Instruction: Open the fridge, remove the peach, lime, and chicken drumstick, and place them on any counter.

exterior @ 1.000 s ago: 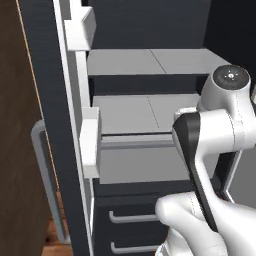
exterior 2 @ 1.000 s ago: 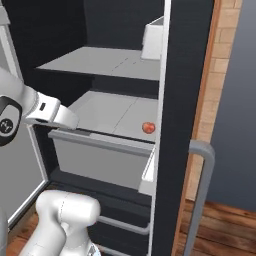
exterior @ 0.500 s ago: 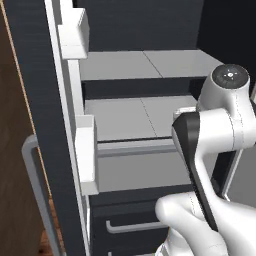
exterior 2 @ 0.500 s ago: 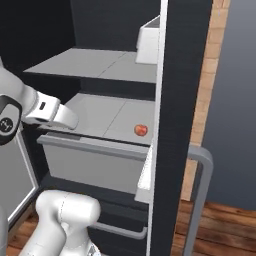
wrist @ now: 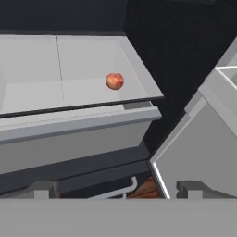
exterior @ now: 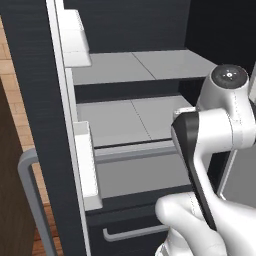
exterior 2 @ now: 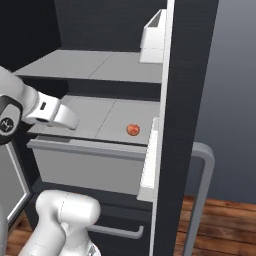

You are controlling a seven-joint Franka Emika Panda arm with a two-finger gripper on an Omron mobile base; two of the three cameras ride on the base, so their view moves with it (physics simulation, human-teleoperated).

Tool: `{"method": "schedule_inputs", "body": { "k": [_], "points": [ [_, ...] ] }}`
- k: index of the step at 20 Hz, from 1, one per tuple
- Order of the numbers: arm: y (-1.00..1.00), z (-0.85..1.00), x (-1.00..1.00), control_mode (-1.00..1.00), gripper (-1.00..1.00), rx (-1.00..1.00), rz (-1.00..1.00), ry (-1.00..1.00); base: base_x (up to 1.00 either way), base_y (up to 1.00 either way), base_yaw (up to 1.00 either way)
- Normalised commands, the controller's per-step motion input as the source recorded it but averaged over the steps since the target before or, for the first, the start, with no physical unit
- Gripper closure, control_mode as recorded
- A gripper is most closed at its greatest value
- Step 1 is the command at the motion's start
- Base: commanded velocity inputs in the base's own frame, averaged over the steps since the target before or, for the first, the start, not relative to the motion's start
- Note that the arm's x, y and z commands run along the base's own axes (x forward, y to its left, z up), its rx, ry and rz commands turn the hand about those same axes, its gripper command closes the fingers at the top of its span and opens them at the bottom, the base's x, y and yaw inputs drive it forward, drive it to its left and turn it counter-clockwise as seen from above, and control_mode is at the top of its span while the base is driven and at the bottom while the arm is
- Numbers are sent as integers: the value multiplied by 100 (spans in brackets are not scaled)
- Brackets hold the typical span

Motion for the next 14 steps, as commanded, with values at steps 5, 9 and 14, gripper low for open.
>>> {"method": "schedule_inputs", "body": {
  "k": [5, 9, 14],
  "points": [
    [-3, -6, 8, -100, -100, 1, 0, 4, 0, 0, 0],
    [-6, 0, 0, -100, -100, 1, 0, 4, 0, 0, 0],
    [-7, -25, 9, -100, -100, 1, 0, 5, 0, 0, 0]
  ]
}}
